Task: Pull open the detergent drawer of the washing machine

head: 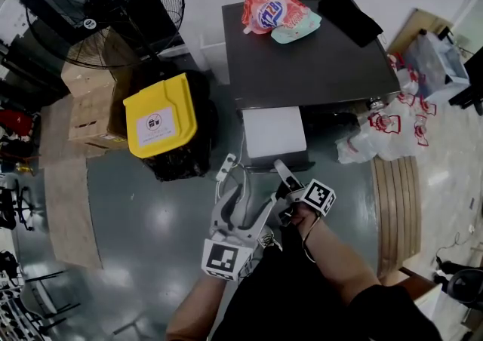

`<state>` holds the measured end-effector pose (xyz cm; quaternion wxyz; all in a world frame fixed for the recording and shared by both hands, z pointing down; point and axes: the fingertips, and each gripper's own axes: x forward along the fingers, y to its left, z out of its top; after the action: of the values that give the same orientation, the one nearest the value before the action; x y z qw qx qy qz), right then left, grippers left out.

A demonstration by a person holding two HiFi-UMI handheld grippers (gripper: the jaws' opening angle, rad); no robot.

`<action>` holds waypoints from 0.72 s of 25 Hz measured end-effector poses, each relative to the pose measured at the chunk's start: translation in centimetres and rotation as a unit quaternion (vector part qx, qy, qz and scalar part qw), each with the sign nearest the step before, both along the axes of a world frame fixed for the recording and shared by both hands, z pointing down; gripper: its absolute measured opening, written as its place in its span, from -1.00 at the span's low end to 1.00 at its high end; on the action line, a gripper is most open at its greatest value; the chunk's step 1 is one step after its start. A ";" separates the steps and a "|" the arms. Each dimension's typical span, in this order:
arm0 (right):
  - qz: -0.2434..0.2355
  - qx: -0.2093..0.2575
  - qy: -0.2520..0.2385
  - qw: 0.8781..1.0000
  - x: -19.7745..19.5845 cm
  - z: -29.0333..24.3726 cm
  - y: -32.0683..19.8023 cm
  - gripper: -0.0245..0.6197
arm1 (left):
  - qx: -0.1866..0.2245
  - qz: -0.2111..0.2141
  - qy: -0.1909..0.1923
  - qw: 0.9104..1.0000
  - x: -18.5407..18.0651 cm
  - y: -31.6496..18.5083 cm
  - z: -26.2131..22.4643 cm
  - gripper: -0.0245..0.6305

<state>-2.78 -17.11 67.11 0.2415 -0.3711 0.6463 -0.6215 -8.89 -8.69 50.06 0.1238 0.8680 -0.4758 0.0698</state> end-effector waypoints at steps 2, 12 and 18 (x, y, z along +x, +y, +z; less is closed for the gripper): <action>0.003 -0.014 0.001 1.000 -0.1 0.3 0.6 0.56 | 0.002 0.000 0.000 1.000 -0.2 0.2 -0.1 -0.10; -0.004 0.006 0.036 0.999 -0.2 0.3 1.3 0.57 | 0.001 0.002 0.004 1.000 -1.2 0.9 0.0 -0.10; -0.056 0.037 0.111 0.992 -0.2 -0.9 3.7 0.59 | -0.001 0.007 0.015 1.000 -0.9 1.6 0.3 -0.10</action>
<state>-2.95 -13.45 66.25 0.1467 -0.3919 0.7111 -0.5649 -9.75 -7.12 50.37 0.1310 0.8720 -0.4681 0.0583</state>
